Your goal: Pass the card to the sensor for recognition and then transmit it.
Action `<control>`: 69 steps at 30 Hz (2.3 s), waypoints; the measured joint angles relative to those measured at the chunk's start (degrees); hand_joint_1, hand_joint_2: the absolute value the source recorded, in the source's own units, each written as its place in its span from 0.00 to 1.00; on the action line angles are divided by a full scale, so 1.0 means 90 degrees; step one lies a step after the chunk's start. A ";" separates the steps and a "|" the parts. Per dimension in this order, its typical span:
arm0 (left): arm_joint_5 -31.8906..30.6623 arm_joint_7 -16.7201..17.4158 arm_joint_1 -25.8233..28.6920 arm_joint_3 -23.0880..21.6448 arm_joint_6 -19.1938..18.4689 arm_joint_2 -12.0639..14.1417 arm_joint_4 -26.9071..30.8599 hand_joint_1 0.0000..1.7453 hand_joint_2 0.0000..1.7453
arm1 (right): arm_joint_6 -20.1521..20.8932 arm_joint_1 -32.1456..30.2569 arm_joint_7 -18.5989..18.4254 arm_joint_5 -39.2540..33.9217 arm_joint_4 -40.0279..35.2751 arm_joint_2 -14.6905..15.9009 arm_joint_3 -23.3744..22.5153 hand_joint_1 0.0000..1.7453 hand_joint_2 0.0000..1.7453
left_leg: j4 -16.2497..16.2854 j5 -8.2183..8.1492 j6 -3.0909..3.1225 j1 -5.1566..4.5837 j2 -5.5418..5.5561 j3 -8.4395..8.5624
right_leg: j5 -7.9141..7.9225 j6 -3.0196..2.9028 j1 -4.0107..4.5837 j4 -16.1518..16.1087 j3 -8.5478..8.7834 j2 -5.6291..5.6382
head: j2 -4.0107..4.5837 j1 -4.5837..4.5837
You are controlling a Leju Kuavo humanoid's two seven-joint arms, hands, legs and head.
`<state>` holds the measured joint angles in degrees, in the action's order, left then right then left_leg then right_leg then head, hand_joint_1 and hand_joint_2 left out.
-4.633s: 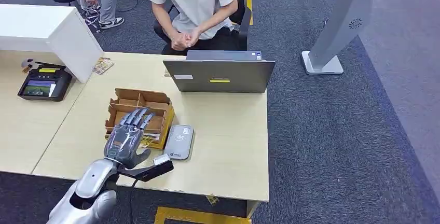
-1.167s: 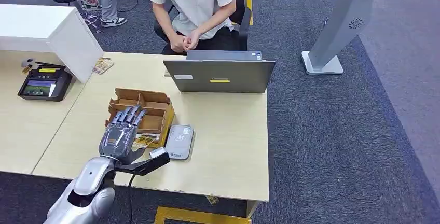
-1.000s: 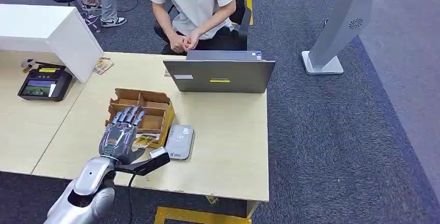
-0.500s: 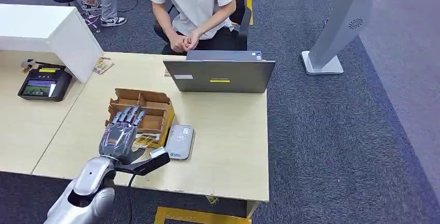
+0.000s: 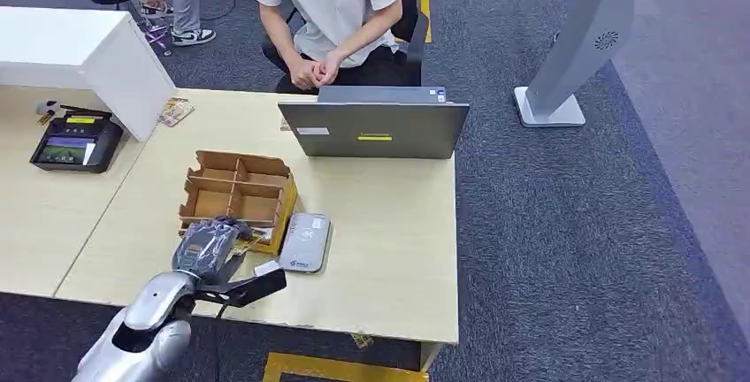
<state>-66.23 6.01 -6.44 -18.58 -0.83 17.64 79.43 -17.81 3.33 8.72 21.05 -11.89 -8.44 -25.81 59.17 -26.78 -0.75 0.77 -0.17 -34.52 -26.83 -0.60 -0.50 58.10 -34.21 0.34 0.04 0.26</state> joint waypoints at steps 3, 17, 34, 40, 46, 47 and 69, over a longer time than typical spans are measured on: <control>0.0000 -0.0007 -0.0018 0.0000 0.0000 0.0017 -0.0019 1.00 1.00 | 0.0000 0.0000 0.0002 0.0000 0.0000 0.0000 0.0000 0.00 0.00 | 0.0000 0.0000 0.0000 -0.0001 -0.0001 0.0001 | 0.0000 0.0000 0.0000 0.0000 0.0000 0.0001 | 0.0000 0.0000; 0.0007 -0.0007 -0.0014 0.0000 0.0020 0.0029 -0.0036 1.00 1.00 | 0.0005 -0.0006 0.0039 -0.0002 0.0000 0.0000 -0.0002 0.00 0.00 | 0.0000 0.0000 0.0000 0.0000 0.0000 0.0001 | 0.0000 0.0000 0.0000 0.0000 0.0000 0.0000 | 0.0000 0.0000; 0.0010 -0.0007 -0.0014 0.0000 0.0020 0.0058 -0.0046 1.00 1.00 | 0.0005 -0.0006 0.0039 -0.0002 0.0000 0.0000 -0.0005 0.00 0.00 | 0.0000 0.0000 0.0000 0.0000 0.0000 0.0001 | 0.0000 0.0000 0.0000 0.0000 0.0001 0.0000 | 0.0000 0.0000; 0.0046 -0.0007 -0.0013 0.0000 0.0022 0.0080 -0.0049 1.00 1.00 | 0.0007 -0.0005 0.0039 0.0007 0.0000 0.0000 -0.0007 0.00 0.00 | 0.0000 0.0000 0.0000 0.0000 0.0000 0.0001 | 0.0000 0.0000 0.0000 0.0000 0.0001 0.0000 | 0.0000 0.0000; 0.0063 -0.0007 -0.0012 0.0000 0.0051 0.0090 -0.0049 1.00 1.00 | 0.0012 -0.0004 0.0039 0.0063 0.0000 0.0000 -0.0007 0.00 0.00 | 0.0000 0.0000 0.0000 0.0000 0.0000 0.0001 | 0.0000 0.0000 0.0000 0.0000 0.0001 0.0000 | 0.0000 0.0000; 0.0068 -0.0005 -0.0011 0.0000 0.0113 0.0088 -0.0049 1.00 1.00 | 0.0019 -0.0003 0.0039 0.0066 0.0000 0.0000 -0.0007 0.00 0.00 | 0.0000 0.0000 0.0000 0.0000 0.0000 0.0001 | 0.0000 0.0000 0.0000 0.0000 0.0000 0.0000 | 0.0000 0.0000; -0.0408 -0.0467 0.0089 0.0415 0.2324 -0.0177 0.1170 1.00 1.00 | 0.0024 0.0038 0.0039 0.0313 0.0000 0.0000 -0.0027 0.00 0.00 | 0.0000 0.0000 0.0000 0.0000 0.0005 0.0000 | 0.0000 0.0000 0.0000 0.0000 0.0002 -0.0004 | 0.0000 -0.0002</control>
<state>-69.90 1.81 -5.64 -14.84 20.09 16.04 89.96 -17.59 3.67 9.07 23.87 -11.89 -8.44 -26.05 59.17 -26.78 -0.75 0.77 -0.13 -34.52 -26.83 -0.60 -0.51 58.10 -34.19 0.30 0.04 0.24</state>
